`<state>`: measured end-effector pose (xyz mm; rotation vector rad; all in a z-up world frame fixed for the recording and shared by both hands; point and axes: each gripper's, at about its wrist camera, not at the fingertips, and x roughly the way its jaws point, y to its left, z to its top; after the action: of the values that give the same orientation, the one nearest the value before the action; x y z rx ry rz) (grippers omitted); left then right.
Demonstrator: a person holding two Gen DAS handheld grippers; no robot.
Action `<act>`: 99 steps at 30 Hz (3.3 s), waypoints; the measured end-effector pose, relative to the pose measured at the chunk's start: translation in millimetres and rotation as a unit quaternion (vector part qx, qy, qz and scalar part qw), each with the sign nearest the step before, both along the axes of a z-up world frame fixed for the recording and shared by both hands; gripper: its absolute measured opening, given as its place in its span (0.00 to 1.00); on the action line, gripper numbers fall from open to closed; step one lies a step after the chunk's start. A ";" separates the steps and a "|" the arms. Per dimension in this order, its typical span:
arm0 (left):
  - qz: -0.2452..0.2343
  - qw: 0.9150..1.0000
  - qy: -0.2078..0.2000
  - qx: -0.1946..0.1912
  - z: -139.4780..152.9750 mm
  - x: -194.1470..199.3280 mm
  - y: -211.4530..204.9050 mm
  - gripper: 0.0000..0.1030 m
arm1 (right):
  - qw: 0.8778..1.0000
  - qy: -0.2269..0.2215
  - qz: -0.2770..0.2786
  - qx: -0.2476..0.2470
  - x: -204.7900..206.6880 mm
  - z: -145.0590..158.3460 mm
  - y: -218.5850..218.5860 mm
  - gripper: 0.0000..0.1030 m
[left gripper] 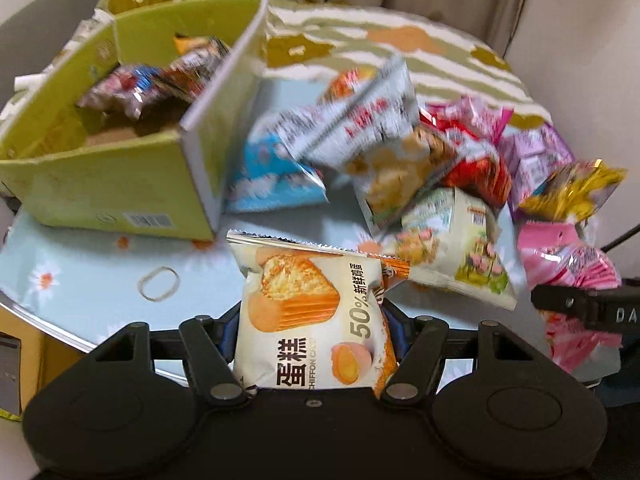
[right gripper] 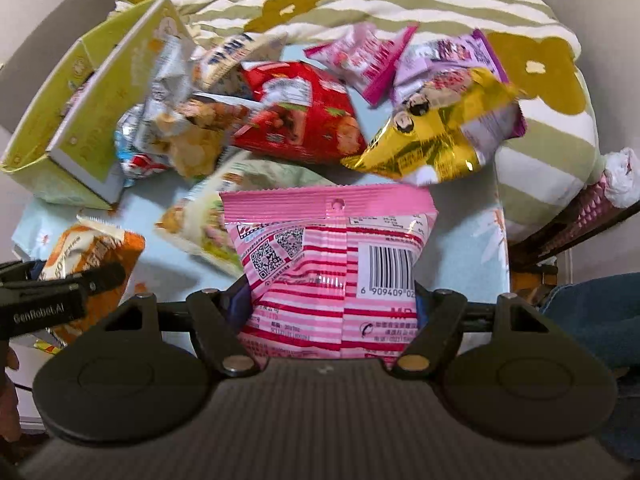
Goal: Organize snacks
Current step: 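Carry both bags into the yellow-green box and open both tools to release them, then move both tools back over the snack pile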
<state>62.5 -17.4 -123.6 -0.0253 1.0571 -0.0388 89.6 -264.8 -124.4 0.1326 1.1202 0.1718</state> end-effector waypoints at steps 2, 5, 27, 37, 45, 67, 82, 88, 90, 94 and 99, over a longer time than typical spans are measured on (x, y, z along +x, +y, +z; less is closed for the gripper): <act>0.003 1.000 -0.015 -0.003 10.5 -0.5 2.4 0.69 | 1.000 -0.009 0.008 0.000 -5.7 10.1 7.4 0.85; 0.010 0.999 -0.040 -0.005 30.2 -3.0 10.2 0.69 | 0.999 -0.024 0.021 0.004 -10.0 26.0 20.6 0.85; 0.040 0.985 -0.155 0.060 129.4 91.6 171.0 0.69 | 0.988 -0.126 0.069 0.054 101.8 133.7 218.1 0.85; -0.032 0.995 -0.088 0.046 66.7 156.6 212.4 0.70 | 0.996 -0.066 -0.003 0.063 161.6 93.7 292.2 0.85; -0.060 0.994 -0.080 0.034 43.9 164.7 221.5 1.00 | 0.997 -0.046 -0.046 0.041 171.2 74.2 298.1 0.87; -0.049 0.990 -0.112 0.063 62.3 126.8 234.3 1.00 | 0.999 -0.022 -0.005 0.050 186.5 51.5 328.5 1.00; -0.051 0.990 -0.119 0.052 70.9 113.1 239.8 1.00 | 0.997 -0.075 0.000 0.027 155.1 78.1 324.9 1.00; -0.073 0.986 -0.140 0.046 88.2 104.0 232.0 1.00 | 0.995 -0.096 -0.022 0.020 129.9 105.0 309.4 1.00; -0.088 0.984 -0.149 0.038 94.0 100.8 225.4 1.00 | 0.994 -0.105 -0.026 0.018 118.2 114.2 301.2 1.00; -0.120 0.979 -0.163 0.014 101.9 93.7 209.4 1.00 | 0.991 -0.123 -0.043 0.004 94.0 128.7 281.4 1.00; -0.154 0.972 -0.178 0.011 107.5 82.5 179.2 1.00 | 0.986 -0.141 -0.084 0.002 60.4 135.8 242.8 1.00</act>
<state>145.0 161.8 -16.1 0.1622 0.6951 -0.3018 150.0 -22.0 11.5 0.1991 0.8223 0.0397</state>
